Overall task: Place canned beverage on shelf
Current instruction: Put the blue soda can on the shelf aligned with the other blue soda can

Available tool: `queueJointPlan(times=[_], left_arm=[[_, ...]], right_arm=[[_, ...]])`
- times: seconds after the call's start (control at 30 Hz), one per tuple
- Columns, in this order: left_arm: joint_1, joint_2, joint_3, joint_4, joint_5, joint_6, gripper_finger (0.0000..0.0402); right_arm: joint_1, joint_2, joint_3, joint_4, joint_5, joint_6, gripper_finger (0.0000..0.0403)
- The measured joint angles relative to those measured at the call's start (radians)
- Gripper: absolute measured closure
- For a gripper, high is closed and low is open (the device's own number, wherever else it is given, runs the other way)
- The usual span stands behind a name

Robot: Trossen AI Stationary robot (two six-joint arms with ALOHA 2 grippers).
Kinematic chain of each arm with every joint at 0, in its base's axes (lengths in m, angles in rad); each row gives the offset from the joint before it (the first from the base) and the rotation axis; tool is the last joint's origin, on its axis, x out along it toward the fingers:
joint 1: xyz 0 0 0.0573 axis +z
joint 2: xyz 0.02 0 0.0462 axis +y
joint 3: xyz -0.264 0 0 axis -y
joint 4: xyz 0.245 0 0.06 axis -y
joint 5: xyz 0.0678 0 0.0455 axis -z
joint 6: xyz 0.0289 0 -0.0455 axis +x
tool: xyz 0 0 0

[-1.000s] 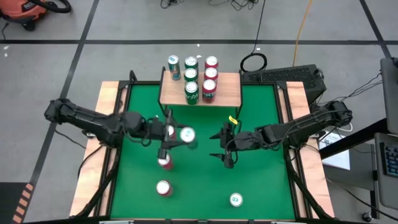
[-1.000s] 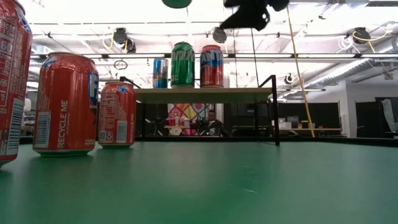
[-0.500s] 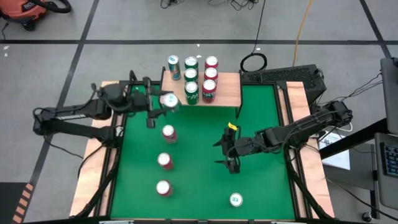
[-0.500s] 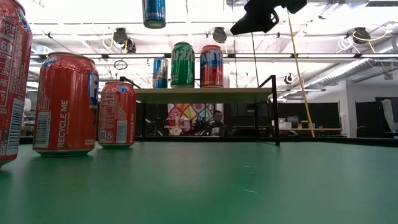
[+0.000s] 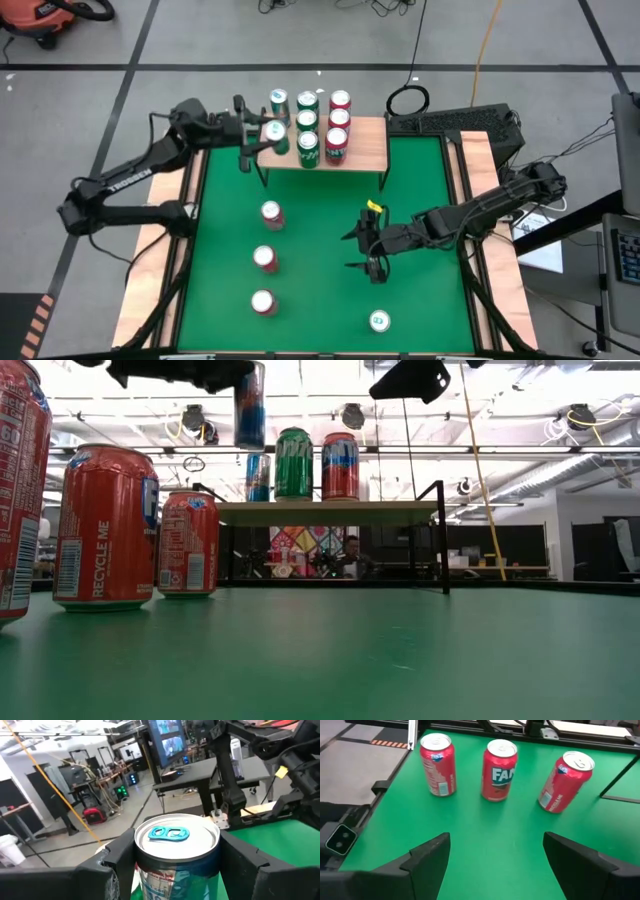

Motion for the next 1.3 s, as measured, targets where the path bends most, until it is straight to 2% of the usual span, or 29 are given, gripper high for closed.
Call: queueJointPlan(times=[0.1, 0.23, 0.57, 1.3], left_arm=[[0.072, 0.022, 0.000, 0.005, 0.092, 0.005, 0.0187], [0.150, 0.065, 0.000, 0.009, 0.158, -0.001, 0.0187], [0.214, 0.194, 0.000, 0.048, 0.169, -0.004, 0.0177], [0.265, 0.313, 0.001, 0.073, 0.173, 0.023, 0.0175]], right_arm=[[0.013, 0.000, 0.000, 0.002, 0.000, 0.004, 0.0090], [0.027, 0.000, 0.000, 0.004, 0.000, 0.016, 0.0090], [0.027, 0.001, 0.000, 0.029, 0.001, 0.013, 0.0090], [0.027, 0.001, 0.000, 0.036, 0.001, -0.001, 0.0090]])
